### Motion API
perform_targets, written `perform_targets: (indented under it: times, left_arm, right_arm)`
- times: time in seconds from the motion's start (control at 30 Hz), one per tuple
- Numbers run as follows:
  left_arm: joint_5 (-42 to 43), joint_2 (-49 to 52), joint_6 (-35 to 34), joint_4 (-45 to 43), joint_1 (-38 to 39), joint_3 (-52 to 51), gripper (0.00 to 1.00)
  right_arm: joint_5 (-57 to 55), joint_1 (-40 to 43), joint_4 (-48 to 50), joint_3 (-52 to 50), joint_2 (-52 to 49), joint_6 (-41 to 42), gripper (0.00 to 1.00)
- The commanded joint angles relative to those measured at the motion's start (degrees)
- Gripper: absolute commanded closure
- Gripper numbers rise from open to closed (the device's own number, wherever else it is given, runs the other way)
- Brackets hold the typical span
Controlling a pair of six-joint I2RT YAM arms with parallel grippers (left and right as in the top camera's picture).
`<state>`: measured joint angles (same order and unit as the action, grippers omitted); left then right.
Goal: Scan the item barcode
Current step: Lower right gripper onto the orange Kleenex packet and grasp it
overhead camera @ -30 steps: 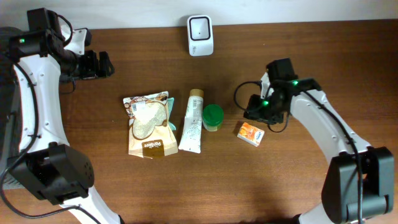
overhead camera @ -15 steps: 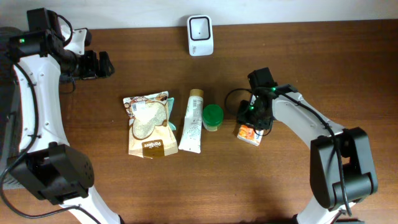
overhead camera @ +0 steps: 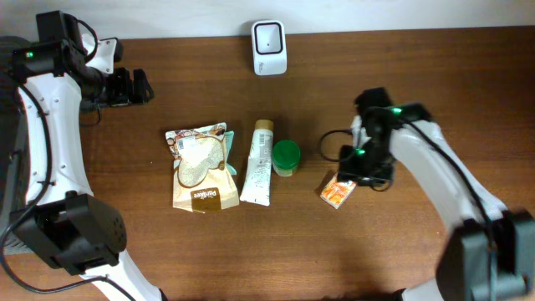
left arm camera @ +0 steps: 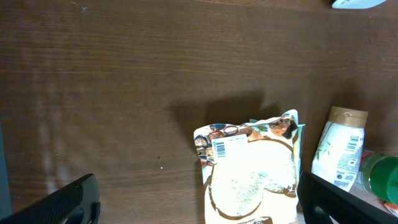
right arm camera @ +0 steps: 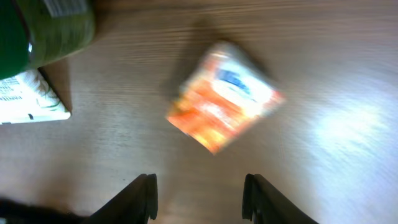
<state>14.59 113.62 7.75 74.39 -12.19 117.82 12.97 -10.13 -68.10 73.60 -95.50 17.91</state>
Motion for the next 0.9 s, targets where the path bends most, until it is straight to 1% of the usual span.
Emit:
perform_targets:
  times: [0.0, 0.17, 0.27, 0.37, 0.43, 0.57, 0.77, 0.87]
  left_arm:
    - [0.5, -1.3, 0.9, 0.1, 0.0, 0.3, 0.01]
    - [0.5, -1.3, 0.9, 0.1, 0.0, 0.3, 0.01]
    - [0.5, -1.3, 0.9, 0.1, 0.0, 0.3, 0.01]
    - [0.5, -1.3, 0.9, 0.1, 0.0, 0.3, 0.01]
    - [0.5, -1.3, 0.9, 0.1, 0.0, 0.3, 0.01]
    - [0.5, -1.3, 0.9, 0.1, 0.0, 0.3, 0.01]
    - [0.5, -1.3, 0.9, 0.1, 0.0, 0.3, 0.01]
    - [0.5, -1.3, 0.9, 0.1, 0.0, 0.3, 0.01]
  right_arm:
    - [-5.7, 1.5, 0.1, -2.5, 4.3, 7.5, 0.54]
    - [0.9, 1.0, 7.8, -10.8, 2.6, 11.0, 0.62]
    - [1.0, 0.0, 12.4, -16.1, 2.4, 15.6, 0.63]
    - [2.7, 0.0, 16.6, -19.5, 2.4, 17.1, 0.64]
    - [4.9, 0.0, 18.6, -20.2, 2.4, 17.1, 0.64]
    - [6.2, -0.1, 18.6, -20.3, 2.4, 18.2, 0.64]
    - [5.4, -3.5, 20.7, -21.5, 2.2, 19.1, 0.64]
    - [2.1, -4.7, 21.9, -23.4, 2.1, 21.7, 0.64]
